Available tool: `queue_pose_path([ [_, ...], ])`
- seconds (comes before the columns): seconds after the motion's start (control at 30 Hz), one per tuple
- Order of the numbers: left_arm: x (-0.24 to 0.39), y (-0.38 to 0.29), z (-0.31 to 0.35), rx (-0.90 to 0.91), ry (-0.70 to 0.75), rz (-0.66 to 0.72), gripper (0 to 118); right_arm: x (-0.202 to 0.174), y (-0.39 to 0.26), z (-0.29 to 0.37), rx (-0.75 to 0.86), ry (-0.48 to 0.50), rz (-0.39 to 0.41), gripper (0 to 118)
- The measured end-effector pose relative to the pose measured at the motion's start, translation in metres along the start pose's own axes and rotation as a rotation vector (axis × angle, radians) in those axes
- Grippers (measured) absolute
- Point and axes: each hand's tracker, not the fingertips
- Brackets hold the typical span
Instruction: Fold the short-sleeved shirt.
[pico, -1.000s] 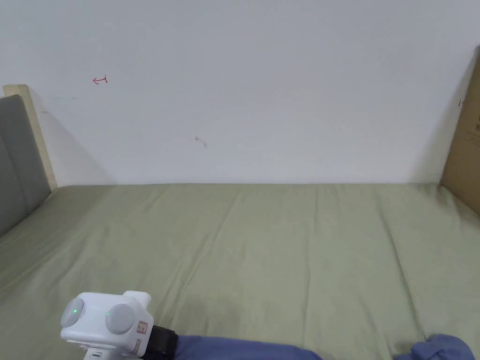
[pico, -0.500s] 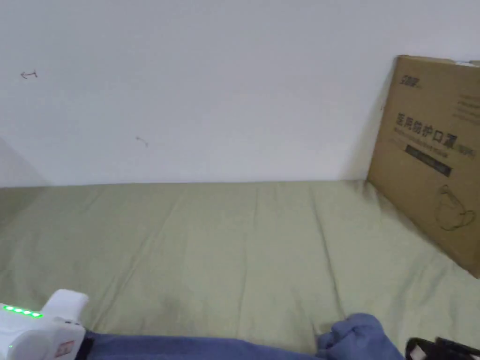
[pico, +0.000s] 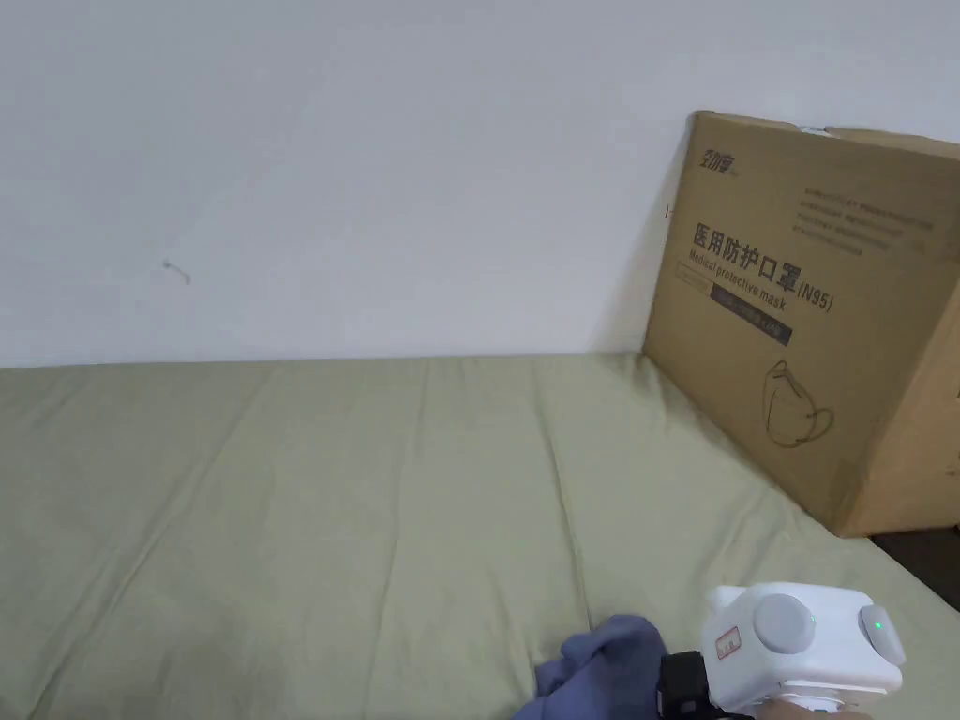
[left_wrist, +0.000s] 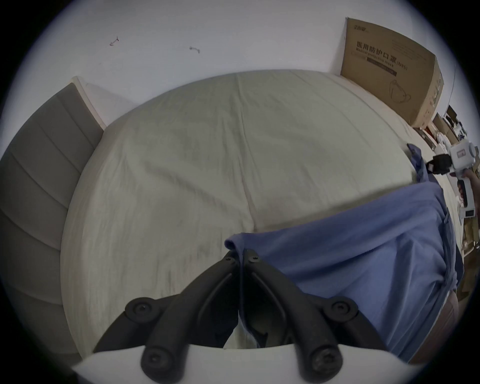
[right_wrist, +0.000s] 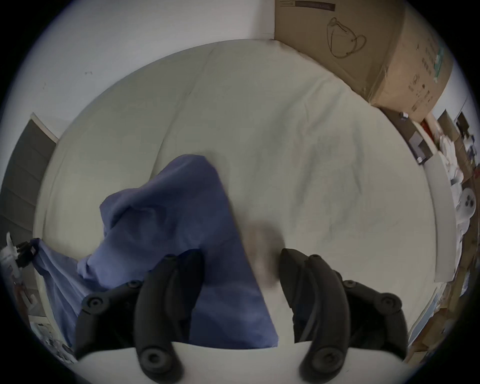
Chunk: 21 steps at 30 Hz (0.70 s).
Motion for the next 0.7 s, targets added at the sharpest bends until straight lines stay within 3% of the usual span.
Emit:
queue_pose_path([
  [0.03,0.001,-0.002,0.000,-0.002,0.001,-0.004,1,-0.006,-0.002,0.002,0.000,-0.041,0.024,59],
  [0.1,0.005,-0.005,-0.002,-0.010,0.002,-0.011,1,-0.015,-0.004,0.007,0.012,0.002,0.089,30],
  [0.17,0.005,-0.007,-0.001,-0.019,-0.001,-0.007,1,-0.021,-0.006,0.009,-0.007,0.014,0.094,0],
  [0.3,0.004,-0.012,0.013,-0.019,-0.005,0.029,1,-0.031,-0.011,0.033,0.063,0.086,0.087,0],
  [0.4,0.003,-0.011,0.043,0.022,-0.005,0.043,1,-0.034,-0.011,0.085,0.264,0.014,0.114,0],
  [0.5,-0.001,-0.005,0.086,0.087,-0.026,0.060,1,-0.028,-0.008,0.145,0.381,0.033,0.063,0],
  [0.6,-0.003,0.001,0.135,0.170,-0.030,0.073,1,-0.025,-0.009,0.208,0.499,-0.003,0.081,0],
  [0.7,-0.011,0.005,0.193,0.265,-0.029,0.096,1,-0.021,-0.013,0.270,0.609,0.027,0.053,0],
])
